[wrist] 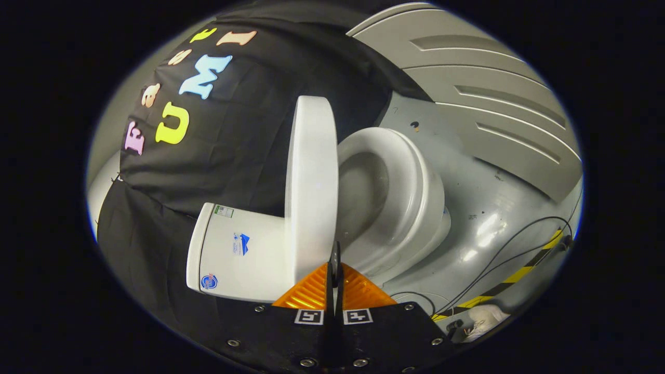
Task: Open the toilet lid.
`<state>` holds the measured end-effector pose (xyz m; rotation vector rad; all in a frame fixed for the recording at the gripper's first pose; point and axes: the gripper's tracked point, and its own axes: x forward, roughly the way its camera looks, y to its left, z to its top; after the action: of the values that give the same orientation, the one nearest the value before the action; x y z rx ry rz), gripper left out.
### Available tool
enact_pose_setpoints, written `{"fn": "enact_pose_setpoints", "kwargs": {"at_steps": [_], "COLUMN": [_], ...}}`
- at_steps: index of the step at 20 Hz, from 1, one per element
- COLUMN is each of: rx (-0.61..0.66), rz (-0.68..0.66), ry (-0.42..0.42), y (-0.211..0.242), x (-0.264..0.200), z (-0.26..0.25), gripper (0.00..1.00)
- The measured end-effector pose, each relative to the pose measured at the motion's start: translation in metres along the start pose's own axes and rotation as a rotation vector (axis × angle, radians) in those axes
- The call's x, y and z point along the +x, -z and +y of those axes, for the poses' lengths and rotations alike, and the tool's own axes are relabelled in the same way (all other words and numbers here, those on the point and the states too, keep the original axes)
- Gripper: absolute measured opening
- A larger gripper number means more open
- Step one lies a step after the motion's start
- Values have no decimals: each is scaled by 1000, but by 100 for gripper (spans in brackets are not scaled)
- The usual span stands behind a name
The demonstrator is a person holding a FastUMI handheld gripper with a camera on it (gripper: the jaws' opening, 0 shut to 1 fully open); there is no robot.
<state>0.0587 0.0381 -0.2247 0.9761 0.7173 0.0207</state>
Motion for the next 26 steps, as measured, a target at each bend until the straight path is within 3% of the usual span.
{"fn": "enact_pose_setpoints", "kwargs": {"at_steps": [21, 26], "rx": [-298, -315], "rz": [-100, -115], "ry": [40, 29], "y": [9, 13], "x": [-14, -15], "z": [71, 86], "gripper": [0, 0]}}
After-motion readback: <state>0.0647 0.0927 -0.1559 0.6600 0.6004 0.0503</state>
